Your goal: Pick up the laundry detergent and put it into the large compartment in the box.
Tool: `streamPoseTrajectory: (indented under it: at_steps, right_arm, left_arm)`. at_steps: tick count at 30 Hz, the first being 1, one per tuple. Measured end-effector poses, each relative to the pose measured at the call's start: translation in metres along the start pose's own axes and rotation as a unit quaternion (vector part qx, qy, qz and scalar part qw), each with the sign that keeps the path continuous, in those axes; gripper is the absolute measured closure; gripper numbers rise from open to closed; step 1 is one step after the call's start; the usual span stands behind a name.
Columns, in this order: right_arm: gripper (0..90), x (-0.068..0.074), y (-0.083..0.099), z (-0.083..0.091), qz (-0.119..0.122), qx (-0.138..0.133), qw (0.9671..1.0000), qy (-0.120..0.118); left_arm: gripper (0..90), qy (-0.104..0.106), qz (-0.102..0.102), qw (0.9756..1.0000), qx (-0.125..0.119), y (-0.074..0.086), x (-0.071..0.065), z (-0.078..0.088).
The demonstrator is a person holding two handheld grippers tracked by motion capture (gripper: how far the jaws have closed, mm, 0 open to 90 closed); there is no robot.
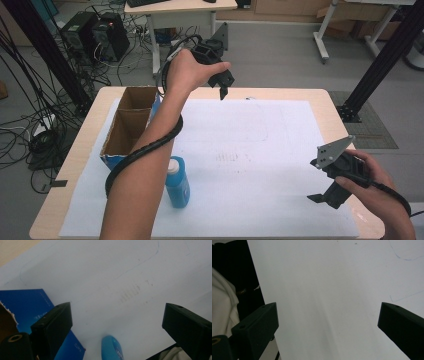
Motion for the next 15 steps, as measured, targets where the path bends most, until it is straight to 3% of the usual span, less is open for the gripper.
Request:
streamPoseTrajectory:
  at_steps: [15]
  right_arm:
    - [3.1,0.023,-0.018,0.008,0.037,-0.007,0.9993,0.001]
  left_arm:
    - [9.6,-0.019,0.034,0.9992,-0.009,0.082,-0.01,0.024]
Point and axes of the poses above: each handheld gripper's, and its own axes: z roughly backward along the jaws, y roughly out of its underside, x roughly to its left, the point moved 6 cm from there along -z, roughly forward along the jaws, and after that the axes turned 6 degrees about x, right-handed, at the moved point
